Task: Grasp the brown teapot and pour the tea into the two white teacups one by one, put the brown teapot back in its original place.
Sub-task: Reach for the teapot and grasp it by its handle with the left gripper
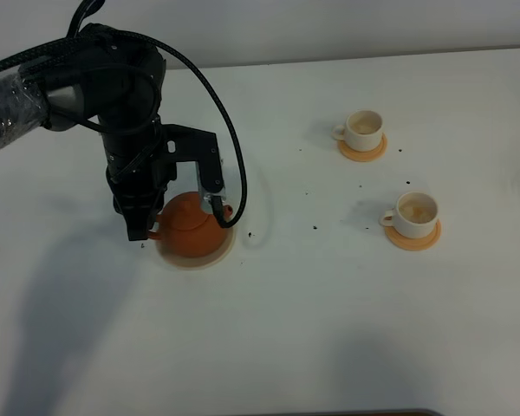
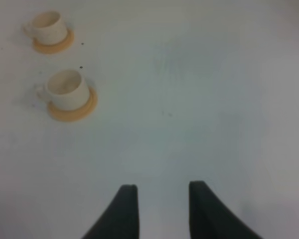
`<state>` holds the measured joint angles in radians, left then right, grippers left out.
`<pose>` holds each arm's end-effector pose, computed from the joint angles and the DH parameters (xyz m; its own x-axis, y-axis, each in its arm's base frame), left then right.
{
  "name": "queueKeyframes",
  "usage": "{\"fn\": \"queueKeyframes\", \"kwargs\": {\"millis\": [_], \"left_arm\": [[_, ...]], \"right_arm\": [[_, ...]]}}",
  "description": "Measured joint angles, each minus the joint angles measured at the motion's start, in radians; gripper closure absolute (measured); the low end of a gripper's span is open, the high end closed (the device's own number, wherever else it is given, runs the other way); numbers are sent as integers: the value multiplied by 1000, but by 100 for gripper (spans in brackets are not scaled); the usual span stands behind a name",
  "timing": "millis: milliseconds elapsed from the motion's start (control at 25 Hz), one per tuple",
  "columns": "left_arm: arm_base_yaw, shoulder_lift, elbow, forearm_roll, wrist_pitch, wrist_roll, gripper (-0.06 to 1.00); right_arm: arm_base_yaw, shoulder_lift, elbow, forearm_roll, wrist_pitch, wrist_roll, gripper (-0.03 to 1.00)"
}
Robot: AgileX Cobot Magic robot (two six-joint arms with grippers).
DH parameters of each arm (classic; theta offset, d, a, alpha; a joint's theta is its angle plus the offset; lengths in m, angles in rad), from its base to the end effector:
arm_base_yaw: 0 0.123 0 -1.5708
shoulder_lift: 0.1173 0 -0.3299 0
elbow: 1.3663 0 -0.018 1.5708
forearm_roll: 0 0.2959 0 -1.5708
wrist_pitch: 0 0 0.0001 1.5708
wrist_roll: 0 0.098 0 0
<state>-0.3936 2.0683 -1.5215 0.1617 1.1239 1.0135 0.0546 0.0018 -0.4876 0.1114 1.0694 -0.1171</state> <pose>0.4327 -0.1643 0.1804 -0.0959 0.9866 0.1318 0.9942 0.0884 0.0612 -0.0034 0.0094 0.2914 -0.4634 -0.0885 -0.8817 -0.1697 0.9854 -0.0097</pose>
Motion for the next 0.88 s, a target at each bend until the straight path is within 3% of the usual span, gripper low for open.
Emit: {"fn": "queueKeyframes", "kwargs": {"millis": [880], "left_arm": [[1,49,0,-2,-64,19,69]], "right_arm": [[0,0,0,0,0,0,73]]}}
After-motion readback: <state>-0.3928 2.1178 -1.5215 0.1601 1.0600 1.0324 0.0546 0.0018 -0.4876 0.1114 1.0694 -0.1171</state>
